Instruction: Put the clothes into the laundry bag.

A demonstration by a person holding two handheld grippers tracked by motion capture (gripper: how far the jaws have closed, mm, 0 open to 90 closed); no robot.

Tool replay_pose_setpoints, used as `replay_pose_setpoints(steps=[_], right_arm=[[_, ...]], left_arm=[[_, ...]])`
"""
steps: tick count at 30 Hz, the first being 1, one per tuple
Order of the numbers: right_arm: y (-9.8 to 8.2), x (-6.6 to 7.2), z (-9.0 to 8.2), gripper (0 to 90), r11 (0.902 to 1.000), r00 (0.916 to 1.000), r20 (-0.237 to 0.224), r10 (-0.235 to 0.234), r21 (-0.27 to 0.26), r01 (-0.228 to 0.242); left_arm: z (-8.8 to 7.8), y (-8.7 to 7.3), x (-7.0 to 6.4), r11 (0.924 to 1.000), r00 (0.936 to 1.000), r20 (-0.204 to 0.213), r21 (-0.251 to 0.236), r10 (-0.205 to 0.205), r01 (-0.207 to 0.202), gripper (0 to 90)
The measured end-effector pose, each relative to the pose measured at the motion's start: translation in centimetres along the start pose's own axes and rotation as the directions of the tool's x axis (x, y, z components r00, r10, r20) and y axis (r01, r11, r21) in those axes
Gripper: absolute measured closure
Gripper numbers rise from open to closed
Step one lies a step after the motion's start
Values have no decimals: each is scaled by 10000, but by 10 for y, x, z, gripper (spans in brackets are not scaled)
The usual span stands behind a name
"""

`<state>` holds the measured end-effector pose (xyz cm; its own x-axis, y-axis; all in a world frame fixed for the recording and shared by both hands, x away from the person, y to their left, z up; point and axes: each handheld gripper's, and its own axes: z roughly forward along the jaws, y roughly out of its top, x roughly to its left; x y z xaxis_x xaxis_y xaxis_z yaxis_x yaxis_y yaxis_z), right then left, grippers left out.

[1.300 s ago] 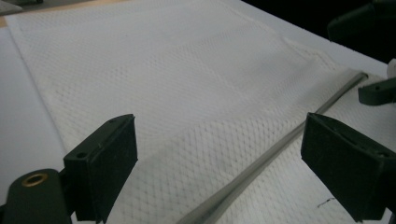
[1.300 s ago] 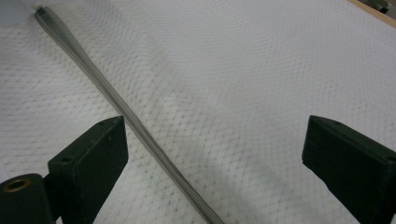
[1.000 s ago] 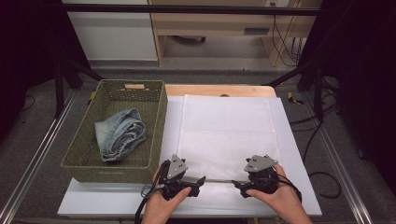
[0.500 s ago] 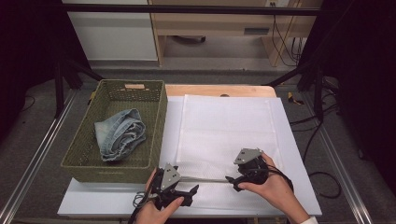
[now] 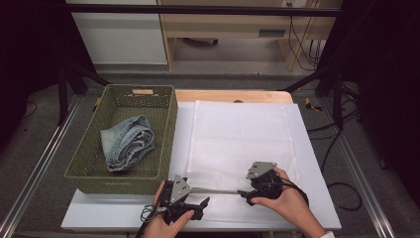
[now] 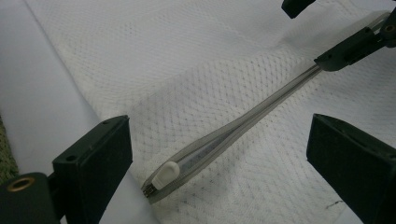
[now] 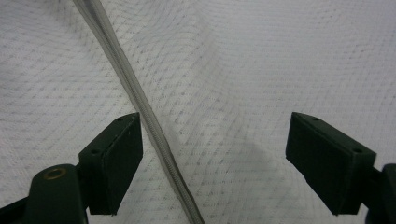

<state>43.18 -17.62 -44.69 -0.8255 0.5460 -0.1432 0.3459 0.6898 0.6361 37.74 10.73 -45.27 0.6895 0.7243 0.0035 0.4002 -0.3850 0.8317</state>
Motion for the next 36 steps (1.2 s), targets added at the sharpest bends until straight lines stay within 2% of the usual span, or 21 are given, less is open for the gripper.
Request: replay_pose_setpoints(steps=[3, 17, 31, 34, 36], right_arm=[[-1, 1, -1, 223, 9999, 10000, -72, -57, -93, 56], [0, 8, 4, 266, 9992, 9992, -108, -394, 115, 395], [1, 12, 13, 409, 9960, 9958, -441, -800, 363, 816], [3, 13, 16, 434, 9972, 9969, -496, -616, 392, 636], [3, 12, 19, 453, 9962, 9957, -574, -724, 450, 751]], left_arm=[[1, -1, 0, 10000, 10000, -16, 1, -29, 29, 69], [0, -1, -1, 10000, 9999, -141, 21, 1, -1, 73], [0, -1, -1, 10000, 9999, -158, 54, -1, 1, 76], [0, -1, 0, 10000, 9999, -165, 38, -19, 20, 76], [0, -1, 0, 10000, 9999, -168, 51, -25, 26, 76]])
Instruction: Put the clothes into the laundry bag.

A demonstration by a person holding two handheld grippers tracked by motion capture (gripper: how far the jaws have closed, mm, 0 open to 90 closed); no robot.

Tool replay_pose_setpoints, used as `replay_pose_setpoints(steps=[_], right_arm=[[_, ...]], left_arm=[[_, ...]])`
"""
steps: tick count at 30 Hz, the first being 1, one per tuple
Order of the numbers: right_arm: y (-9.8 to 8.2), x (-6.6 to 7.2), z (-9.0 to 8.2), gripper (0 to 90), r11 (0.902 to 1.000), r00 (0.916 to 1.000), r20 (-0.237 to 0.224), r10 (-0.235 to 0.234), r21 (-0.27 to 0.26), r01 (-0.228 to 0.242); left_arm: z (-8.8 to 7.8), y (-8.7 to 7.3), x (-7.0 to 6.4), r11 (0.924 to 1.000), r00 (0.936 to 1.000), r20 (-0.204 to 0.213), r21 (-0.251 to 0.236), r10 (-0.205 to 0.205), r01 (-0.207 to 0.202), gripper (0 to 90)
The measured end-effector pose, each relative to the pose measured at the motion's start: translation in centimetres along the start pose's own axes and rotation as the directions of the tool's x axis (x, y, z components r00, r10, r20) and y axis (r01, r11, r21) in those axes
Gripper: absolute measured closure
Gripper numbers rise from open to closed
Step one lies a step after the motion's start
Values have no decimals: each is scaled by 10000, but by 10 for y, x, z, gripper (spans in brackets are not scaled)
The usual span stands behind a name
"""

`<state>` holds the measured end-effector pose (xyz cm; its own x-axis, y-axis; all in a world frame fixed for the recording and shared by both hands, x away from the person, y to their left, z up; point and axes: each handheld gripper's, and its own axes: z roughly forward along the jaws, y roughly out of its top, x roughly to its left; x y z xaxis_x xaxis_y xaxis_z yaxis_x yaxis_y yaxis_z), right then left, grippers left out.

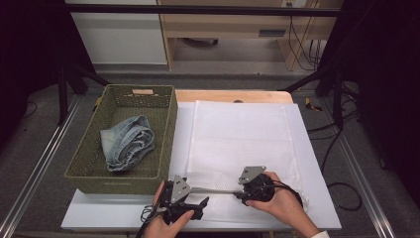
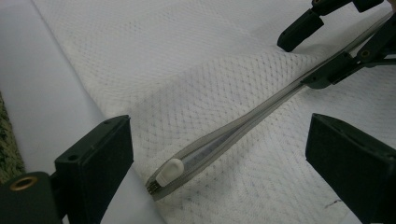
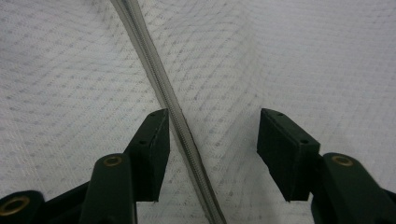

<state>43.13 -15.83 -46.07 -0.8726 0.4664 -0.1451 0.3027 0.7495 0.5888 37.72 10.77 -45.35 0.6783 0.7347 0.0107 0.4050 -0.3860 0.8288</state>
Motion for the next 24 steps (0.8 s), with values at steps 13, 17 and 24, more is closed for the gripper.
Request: replay_pose_setpoints(steps=[13, 17, 24], right_arm=[[2, 0, 6, 675, 9999, 9992, -388, -77, 84, 80], [3, 1, 6, 788, 9998, 9989, -429, -178, 98, 182], [3, 2, 6, 867, 9999, 9995, -284, -160, 31, 161]], left_arm=[[0, 0, 0, 10000, 10000, -7, -4, 0, 0, 78], [0, 0, 1, 10000, 10000, -34, 21, 3, -3, 78], [0, 0, 1, 10000, 10000, -48, 28, -9, 9, 78]])
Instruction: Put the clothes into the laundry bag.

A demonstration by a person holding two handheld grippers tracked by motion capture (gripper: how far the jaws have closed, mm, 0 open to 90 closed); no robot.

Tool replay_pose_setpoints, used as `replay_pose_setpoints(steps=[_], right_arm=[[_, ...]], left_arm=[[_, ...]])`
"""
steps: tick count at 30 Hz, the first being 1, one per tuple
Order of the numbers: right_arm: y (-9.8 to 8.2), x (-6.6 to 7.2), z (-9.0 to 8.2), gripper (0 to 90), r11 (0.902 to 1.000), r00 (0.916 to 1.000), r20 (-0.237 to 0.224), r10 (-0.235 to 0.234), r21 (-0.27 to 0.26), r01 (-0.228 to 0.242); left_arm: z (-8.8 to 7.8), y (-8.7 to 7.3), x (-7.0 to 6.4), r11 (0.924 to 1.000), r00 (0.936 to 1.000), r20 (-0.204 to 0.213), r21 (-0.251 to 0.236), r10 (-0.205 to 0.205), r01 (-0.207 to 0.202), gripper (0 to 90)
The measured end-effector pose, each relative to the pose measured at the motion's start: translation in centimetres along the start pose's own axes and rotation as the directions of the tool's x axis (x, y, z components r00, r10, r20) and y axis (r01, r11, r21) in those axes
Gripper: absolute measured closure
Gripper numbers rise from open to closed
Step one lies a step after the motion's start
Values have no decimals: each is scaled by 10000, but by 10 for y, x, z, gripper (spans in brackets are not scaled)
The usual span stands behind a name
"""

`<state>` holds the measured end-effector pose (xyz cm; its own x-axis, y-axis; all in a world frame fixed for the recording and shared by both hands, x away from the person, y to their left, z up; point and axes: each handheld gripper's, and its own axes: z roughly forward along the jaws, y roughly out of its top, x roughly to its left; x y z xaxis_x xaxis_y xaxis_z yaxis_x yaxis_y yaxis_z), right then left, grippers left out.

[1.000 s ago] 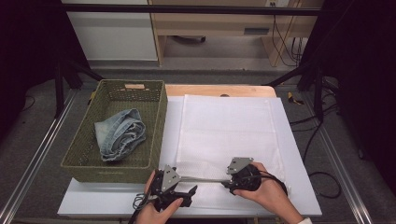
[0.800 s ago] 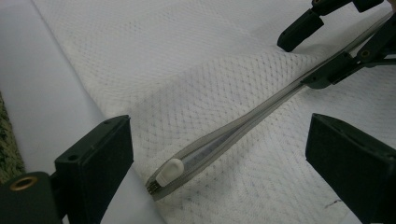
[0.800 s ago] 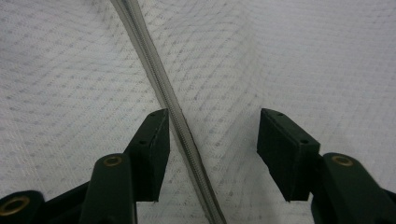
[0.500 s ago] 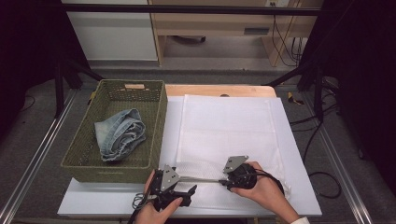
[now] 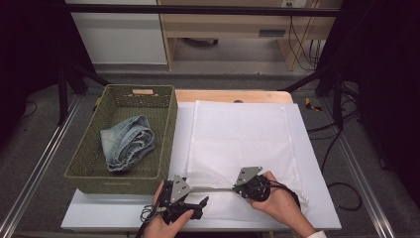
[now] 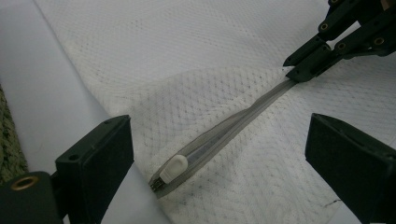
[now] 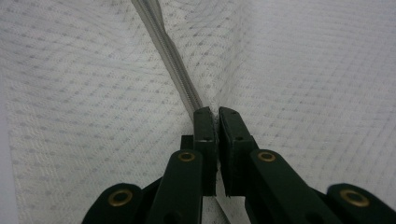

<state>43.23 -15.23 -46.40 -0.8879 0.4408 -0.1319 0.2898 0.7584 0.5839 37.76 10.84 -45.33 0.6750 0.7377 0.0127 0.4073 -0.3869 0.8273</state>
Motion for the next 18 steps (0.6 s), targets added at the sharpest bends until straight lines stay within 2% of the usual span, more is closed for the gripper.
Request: replay_pose_setpoints(steps=[11, 18], right_arm=[[1, -4, -9, 870, 9979, 9995, 64, 324, -557, -320], [4, -8, -17, 886, 9947, 9982, 345, 483, -926, -449]], left_arm=[[0, 0, 1, 10000, 10000, -16, -58, -7, 7, 78], [-1, 1, 1, 10000, 10000, -22, -40, 0, 0, 79]])
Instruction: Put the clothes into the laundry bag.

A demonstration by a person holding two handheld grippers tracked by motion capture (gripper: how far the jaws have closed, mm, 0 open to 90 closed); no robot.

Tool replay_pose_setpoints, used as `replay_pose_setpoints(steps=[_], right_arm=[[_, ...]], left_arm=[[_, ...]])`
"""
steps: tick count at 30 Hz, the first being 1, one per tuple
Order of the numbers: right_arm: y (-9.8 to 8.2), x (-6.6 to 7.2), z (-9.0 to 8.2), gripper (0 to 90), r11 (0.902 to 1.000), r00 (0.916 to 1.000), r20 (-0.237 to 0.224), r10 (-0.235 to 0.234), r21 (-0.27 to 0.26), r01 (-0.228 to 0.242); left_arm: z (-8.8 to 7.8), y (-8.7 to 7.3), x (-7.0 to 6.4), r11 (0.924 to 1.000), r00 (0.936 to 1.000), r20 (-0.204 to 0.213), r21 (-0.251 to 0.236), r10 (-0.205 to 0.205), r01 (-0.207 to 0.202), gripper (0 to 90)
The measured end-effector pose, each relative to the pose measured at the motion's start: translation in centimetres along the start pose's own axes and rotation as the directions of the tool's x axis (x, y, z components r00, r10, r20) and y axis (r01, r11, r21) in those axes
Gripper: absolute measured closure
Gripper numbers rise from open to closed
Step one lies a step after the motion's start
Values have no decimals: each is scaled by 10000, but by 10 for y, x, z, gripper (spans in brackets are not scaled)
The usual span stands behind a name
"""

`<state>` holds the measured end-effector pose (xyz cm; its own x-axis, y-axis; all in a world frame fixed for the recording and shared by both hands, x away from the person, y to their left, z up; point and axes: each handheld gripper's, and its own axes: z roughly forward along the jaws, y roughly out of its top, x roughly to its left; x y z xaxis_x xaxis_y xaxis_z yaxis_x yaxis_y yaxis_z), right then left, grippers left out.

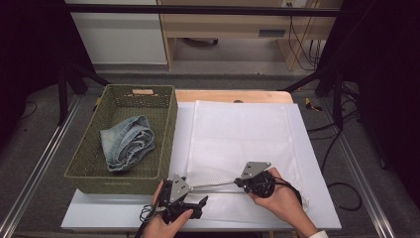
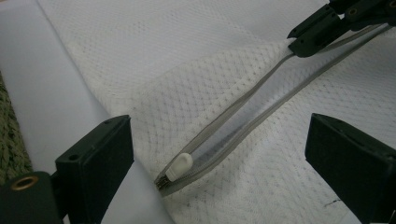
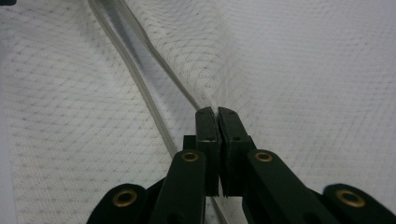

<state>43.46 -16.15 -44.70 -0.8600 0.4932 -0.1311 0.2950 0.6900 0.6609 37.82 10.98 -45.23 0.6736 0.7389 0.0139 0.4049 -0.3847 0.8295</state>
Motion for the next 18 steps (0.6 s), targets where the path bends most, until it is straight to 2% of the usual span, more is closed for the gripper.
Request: replay_pose_setpoints(steps=[7, 18], right_arm=[[5, -11, -7, 891, 9987, 9988, 395, 304, -430, -287], [16, -33, -21, 891, 9961, 9957, 761, 529, -752, -472]], left_arm=[[1, 0, -1, 10000, 10000, -14, 21, 9, -9, 78], [-2, 4, -4, 10000, 10000, -9, -58, 12, -12, 78]])
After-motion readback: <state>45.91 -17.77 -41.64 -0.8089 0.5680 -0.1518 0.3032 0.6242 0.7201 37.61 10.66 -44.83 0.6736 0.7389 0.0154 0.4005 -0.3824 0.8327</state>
